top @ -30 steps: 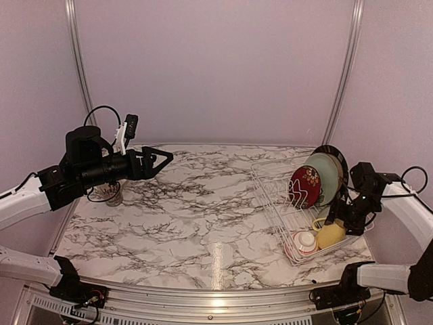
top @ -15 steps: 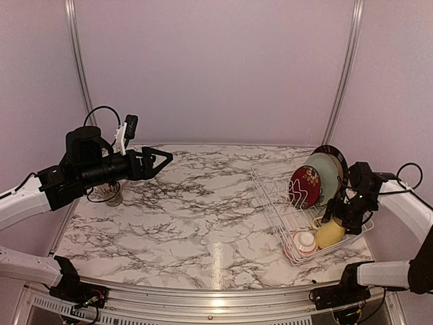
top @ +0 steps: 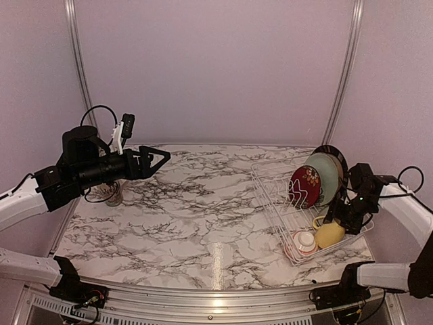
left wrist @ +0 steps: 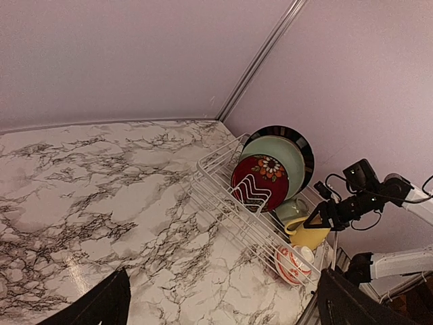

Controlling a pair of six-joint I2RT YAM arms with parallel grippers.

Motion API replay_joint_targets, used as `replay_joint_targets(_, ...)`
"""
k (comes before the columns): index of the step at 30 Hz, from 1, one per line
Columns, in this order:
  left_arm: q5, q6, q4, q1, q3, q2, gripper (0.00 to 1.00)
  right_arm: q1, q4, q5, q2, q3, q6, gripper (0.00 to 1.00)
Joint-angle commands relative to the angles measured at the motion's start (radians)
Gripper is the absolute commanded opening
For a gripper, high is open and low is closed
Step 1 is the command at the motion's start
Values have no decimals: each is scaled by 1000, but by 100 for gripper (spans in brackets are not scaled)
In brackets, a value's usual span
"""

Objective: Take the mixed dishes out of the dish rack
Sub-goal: Grab the cup from the dish rack, then pass from the right arm to the left

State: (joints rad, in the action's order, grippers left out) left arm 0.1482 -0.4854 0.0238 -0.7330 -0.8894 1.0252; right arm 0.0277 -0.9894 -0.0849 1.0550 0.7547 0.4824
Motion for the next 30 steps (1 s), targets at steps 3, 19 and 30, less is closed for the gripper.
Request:
replay_joint_targets(3,-7,7,-12,-5,-10,4,99,6,-11,-31,-72,54,6,32)
replay_joint_targets(19,-24,-131,26,-5,-54,78,99,5,34,-123,-169,324,-189,0)
replay_joint_targets(30,70,-276,238,-5,-20,116,99,-53,726,-619,-123,217,27,0)
